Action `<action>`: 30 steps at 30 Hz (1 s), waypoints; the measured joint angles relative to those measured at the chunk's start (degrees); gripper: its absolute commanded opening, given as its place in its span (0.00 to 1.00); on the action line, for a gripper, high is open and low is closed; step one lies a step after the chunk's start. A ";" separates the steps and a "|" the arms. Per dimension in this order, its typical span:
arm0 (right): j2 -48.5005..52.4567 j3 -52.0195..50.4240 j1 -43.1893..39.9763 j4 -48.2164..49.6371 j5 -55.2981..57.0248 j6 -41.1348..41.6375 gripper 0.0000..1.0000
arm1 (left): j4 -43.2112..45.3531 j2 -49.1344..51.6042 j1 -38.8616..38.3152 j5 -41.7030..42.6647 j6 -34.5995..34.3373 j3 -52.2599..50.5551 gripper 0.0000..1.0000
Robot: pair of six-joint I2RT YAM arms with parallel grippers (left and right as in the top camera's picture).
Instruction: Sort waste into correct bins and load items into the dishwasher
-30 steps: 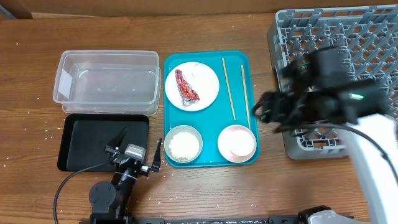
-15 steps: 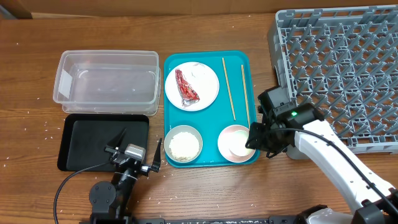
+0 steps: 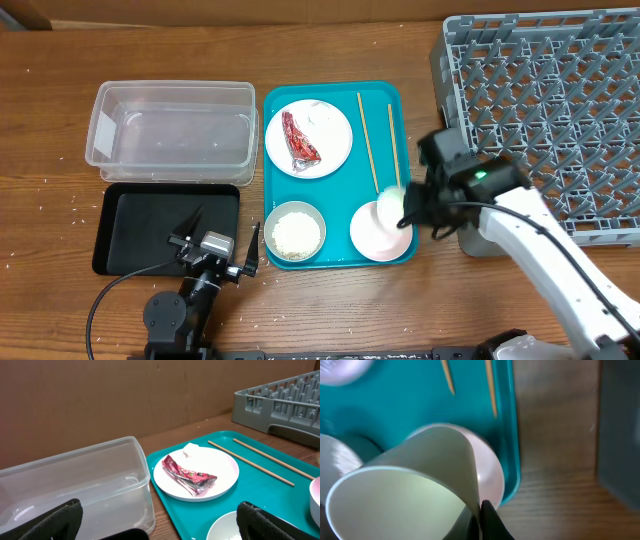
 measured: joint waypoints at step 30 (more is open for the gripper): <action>-2.69 -11.69 0.90 6.54 -2.75 -0.26 0.14 | 1.99 0.00 0.00 3.91 -4.04 0.00 1.00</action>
